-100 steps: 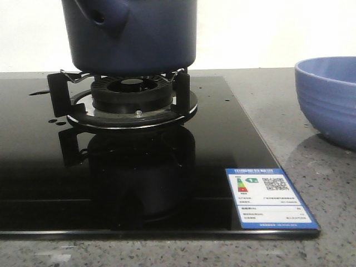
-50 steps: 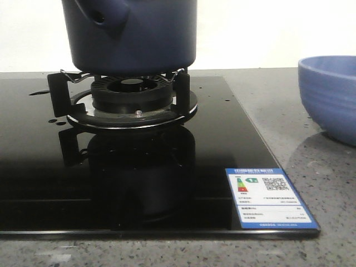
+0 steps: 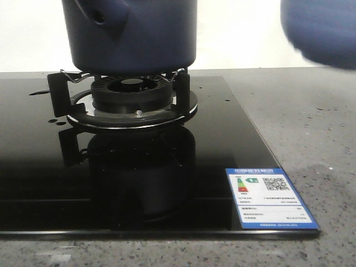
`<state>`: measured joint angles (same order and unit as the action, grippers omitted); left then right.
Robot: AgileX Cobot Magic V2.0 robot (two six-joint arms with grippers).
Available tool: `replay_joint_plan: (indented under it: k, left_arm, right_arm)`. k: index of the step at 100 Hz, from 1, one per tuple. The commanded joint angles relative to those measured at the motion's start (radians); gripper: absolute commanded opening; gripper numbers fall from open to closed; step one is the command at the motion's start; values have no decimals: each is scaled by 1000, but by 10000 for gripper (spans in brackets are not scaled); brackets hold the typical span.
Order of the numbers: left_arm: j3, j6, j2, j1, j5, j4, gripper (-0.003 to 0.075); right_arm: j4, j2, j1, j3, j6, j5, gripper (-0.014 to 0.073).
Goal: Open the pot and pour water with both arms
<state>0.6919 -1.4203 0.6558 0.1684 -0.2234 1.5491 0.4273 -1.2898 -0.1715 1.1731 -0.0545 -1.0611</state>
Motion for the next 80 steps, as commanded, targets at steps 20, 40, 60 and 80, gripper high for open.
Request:
replay_joint_plan:
  k: [20, 40, 60, 80]
  left_arm:
    - [33, 7, -5, 7, 5, 60, 273]
    - [33, 7, -5, 7, 5, 60, 273]
    - [33, 7, -5, 7, 5, 60, 273]
    - [33, 7, -5, 7, 1, 65, 273]
  right_arm:
    - [78, -18, 115, 336, -3, -23, -60]
    - [77, -141, 243, 550, 13, -38, -58]
    - [-18, -287, 385, 766, 54, -37, -58]
    - [-194, -417, 507, 929, 84, -34, -58]
